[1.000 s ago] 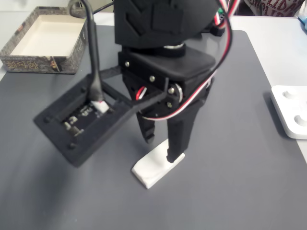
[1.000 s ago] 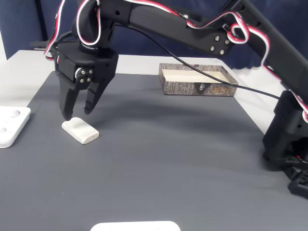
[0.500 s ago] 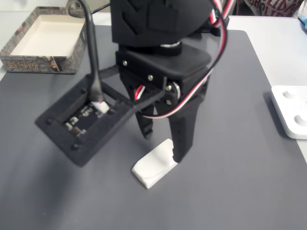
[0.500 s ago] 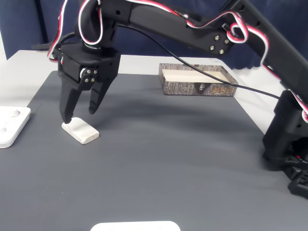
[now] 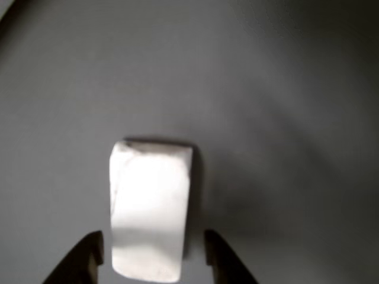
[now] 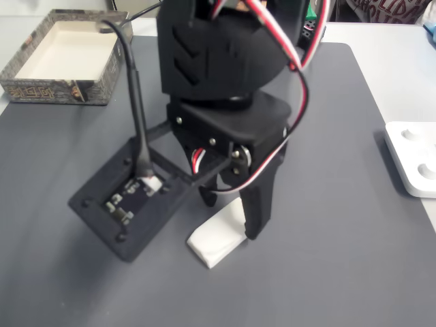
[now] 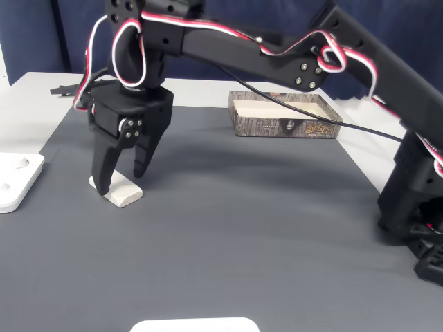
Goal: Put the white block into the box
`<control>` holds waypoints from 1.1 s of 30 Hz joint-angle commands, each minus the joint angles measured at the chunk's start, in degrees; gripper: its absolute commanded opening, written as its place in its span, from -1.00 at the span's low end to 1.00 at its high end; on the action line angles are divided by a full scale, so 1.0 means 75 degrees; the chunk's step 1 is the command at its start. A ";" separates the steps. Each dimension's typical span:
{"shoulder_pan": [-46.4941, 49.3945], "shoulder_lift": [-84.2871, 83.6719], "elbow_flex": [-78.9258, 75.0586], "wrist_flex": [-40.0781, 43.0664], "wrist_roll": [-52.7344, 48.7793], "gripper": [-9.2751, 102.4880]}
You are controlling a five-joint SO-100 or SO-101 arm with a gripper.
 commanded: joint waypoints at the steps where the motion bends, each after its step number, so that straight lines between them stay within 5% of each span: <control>1: 0.0023 0.0117 -0.0340 -0.0152 0.0082 -0.40; 33: 0.0000 -0.0141 -0.0457 -0.0434 0.0258 -0.60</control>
